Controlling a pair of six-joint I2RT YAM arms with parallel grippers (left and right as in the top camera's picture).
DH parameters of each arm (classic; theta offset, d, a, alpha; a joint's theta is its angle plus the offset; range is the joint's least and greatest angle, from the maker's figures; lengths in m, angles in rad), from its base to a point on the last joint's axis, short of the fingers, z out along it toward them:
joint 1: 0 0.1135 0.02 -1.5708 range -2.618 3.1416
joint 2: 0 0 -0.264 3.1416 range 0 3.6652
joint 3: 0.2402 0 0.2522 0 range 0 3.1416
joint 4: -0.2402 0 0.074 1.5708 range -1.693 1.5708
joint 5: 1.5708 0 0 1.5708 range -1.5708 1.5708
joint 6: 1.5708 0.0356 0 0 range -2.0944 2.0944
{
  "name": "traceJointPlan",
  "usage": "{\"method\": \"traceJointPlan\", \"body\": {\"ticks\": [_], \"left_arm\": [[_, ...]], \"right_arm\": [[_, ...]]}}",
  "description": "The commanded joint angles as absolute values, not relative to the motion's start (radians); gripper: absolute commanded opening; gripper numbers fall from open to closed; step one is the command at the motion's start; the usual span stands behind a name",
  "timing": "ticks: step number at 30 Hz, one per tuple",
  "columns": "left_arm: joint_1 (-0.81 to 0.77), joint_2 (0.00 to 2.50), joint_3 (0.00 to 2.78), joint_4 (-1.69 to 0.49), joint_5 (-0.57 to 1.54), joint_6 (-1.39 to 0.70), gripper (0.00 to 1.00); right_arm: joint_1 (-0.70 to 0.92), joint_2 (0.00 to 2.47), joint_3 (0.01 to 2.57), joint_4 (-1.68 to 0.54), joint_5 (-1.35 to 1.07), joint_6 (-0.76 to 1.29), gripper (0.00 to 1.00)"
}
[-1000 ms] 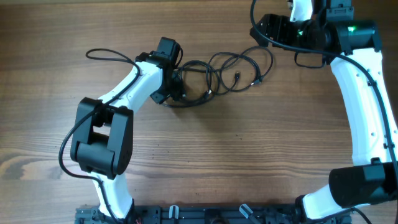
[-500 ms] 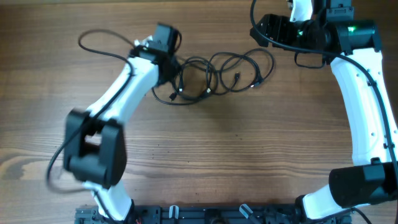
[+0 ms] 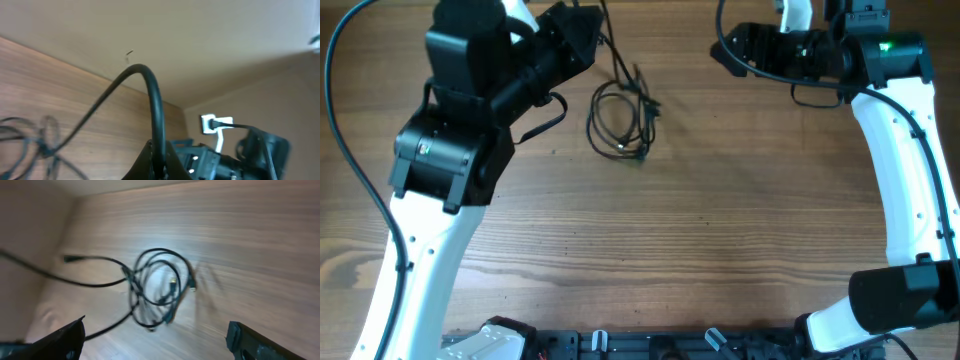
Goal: Untangle cables
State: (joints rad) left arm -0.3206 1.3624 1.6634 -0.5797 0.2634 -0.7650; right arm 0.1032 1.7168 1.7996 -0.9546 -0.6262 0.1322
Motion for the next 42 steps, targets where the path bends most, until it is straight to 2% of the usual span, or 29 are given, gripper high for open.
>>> {"method": "traceJointPlan", "body": {"ticks": [1,6,7,8,15,20,32,33,35,37,41,42], "left_arm": [[-0.318,1.341,1.659,-0.518,0.377,-0.821,0.04],[-0.295,1.341,1.659,-0.377,0.385,-0.940,0.04],[-0.282,1.341,1.659,-0.320,0.373,-0.994,0.04],[-0.252,1.341,1.659,-0.147,0.319,-1.145,0.04],[-0.238,1.341,1.659,0.205,0.184,-1.362,0.04],[-0.238,1.341,1.659,0.233,0.165,-1.424,0.04],[-0.238,1.341,1.659,0.218,0.166,-1.425,0.04],[-0.238,1.341,1.659,0.216,0.167,-1.425,0.04],[-0.238,1.341,1.659,0.207,0.167,-1.424,0.04],[-0.238,1.341,1.659,0.197,0.171,-1.422,0.04],[-0.238,1.341,1.659,0.127,0.186,-1.422,0.04],[-0.238,1.341,1.659,0.107,0.186,-1.422,0.04]], "right_arm": [[0.115,1.731,1.791,-0.948,-0.826,0.024,0.93],[0.150,1.731,1.791,-0.963,-0.811,0.023,0.93],[0.159,1.731,1.791,-0.967,-0.803,0.023,0.93],[0.182,1.731,1.791,-0.979,-0.772,0.026,0.93],[0.236,1.731,1.791,-0.979,-0.749,0.025,0.93],[0.278,1.731,1.791,-0.950,-0.749,0.015,0.93],[0.430,1.731,1.791,-0.798,-0.740,-0.051,0.92],[0.438,1.731,1.791,-0.783,-0.728,-0.050,0.91],[0.450,1.731,1.791,-0.744,-0.664,-0.036,0.81],[0.451,1.731,1.791,-0.698,-0.576,0.015,0.76],[0.451,1.731,1.791,-0.597,-0.504,0.037,0.52],[0.451,1.731,1.791,-0.573,-0.504,0.038,0.43]]}}
